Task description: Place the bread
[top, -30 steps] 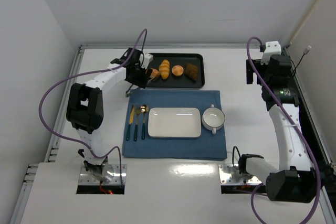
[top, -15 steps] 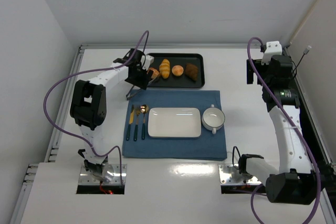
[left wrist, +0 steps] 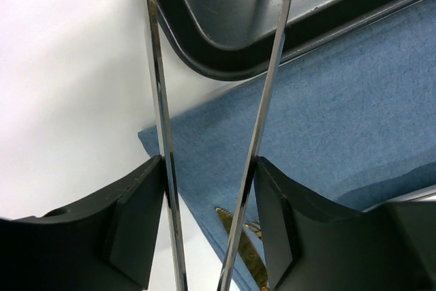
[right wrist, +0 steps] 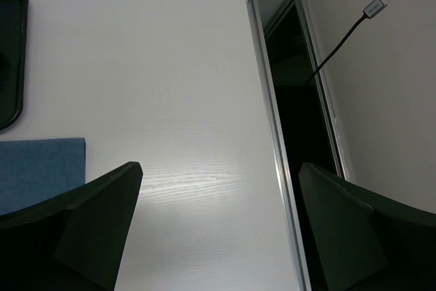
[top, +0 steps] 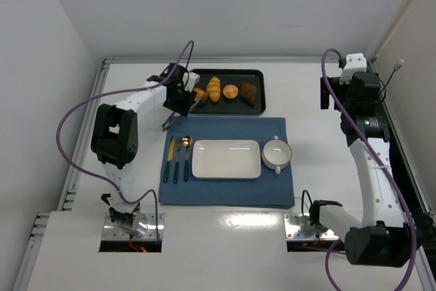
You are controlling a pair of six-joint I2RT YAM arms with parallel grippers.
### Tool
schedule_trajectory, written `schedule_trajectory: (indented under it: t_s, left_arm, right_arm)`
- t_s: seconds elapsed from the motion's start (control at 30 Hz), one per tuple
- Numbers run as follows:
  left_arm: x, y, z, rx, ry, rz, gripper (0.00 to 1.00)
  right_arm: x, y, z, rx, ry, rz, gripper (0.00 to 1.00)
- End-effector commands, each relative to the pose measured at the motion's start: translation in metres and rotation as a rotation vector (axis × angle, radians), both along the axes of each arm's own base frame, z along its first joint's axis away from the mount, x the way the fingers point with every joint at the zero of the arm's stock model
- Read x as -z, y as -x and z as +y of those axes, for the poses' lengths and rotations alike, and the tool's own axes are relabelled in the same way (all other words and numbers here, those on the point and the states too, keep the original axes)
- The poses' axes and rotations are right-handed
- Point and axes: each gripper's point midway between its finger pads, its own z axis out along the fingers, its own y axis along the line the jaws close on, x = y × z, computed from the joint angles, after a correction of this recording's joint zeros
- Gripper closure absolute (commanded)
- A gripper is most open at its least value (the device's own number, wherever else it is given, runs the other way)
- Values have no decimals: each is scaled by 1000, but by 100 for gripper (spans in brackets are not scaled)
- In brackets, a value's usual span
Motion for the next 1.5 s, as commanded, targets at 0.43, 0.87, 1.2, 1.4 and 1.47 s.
schedule_trajectory:
  t_s: [0.43, 0.87, 1.2, 1.4, 1.47]
  left_arm:
    - [-58, -12, 0, 10, 24, -104, 77]
    - [-81, 8, 3, 39, 43, -154, 83]
    - [-92, 22, 7, 47, 55, -221, 95]
    - [-109, 39, 9, 78, 80, -294, 99]
    - [-119, 49, 10, 91, 92, -339, 99]
  right_arm:
    - [-13, 0, 1, -5, -9, -43, 0]
    - [-4, 0, 1, -4, -10, -34, 0]
    - [6, -4, -1, 4, -8, -15, 0]
    - [10, -7, -5, 13, 17, -11, 0]
    - [15, -9, -7, 22, 20, -6, 0]
